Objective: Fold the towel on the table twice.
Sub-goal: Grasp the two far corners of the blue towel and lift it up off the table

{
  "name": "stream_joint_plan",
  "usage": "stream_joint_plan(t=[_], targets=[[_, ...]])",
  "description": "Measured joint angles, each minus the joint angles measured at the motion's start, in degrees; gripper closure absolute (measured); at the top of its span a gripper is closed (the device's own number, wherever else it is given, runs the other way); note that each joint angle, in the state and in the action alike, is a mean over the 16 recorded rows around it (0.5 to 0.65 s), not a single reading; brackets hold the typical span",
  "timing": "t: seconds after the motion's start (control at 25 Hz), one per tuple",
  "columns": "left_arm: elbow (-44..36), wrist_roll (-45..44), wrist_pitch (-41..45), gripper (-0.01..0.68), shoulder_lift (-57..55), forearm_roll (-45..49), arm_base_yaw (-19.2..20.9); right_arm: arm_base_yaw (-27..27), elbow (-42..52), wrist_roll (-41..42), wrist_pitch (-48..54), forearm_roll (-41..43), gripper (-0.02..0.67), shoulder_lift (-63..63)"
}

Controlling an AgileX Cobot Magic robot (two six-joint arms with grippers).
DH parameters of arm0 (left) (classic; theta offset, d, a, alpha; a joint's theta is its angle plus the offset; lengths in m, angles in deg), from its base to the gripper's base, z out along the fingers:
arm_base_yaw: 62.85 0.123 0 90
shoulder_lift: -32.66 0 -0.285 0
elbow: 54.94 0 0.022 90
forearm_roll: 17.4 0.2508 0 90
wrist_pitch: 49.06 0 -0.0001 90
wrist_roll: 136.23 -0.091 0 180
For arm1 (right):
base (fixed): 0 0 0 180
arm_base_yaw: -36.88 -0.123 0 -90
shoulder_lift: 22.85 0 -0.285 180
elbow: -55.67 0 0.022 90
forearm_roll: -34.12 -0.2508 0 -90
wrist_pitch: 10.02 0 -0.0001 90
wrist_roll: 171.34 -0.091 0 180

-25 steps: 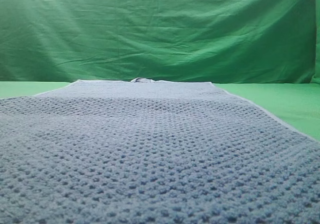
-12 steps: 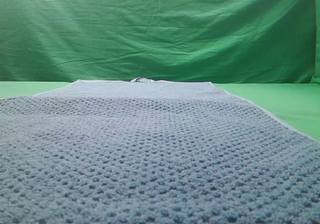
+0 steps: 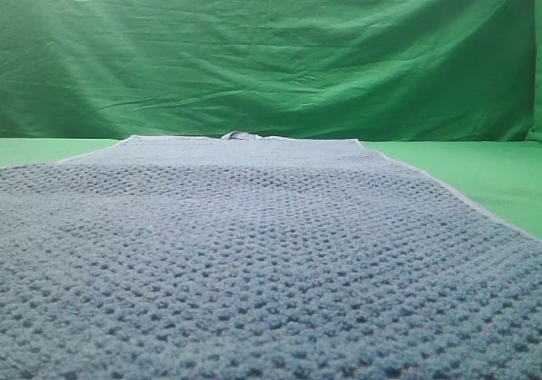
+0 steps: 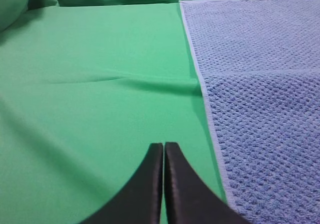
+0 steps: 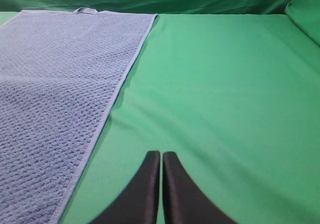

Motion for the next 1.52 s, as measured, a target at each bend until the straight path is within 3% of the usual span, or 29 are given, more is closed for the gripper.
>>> stream_joint_plan(t=[0.52, 1.24, 1.52], targets=[[3.35, -1.93, -4.66, 0.673, 0.0, -20.05, 0.0, 0.0, -2.33, -0.25, -12.86, -3.19, 0.649, -0.4], [19.03, -6.76, -11.1, 0.673, -1.17, -21.43, 0.0, 0.0, -25.4, -0.2, -13.16, -4.42, 0.649, -19.58], [21.58, -6.96, -7.67, 0.673, -6.44, -18.67, 0.0, 0.0, -32.23, 1.05, -8.01, -4.28, 0.649, -26.54]])
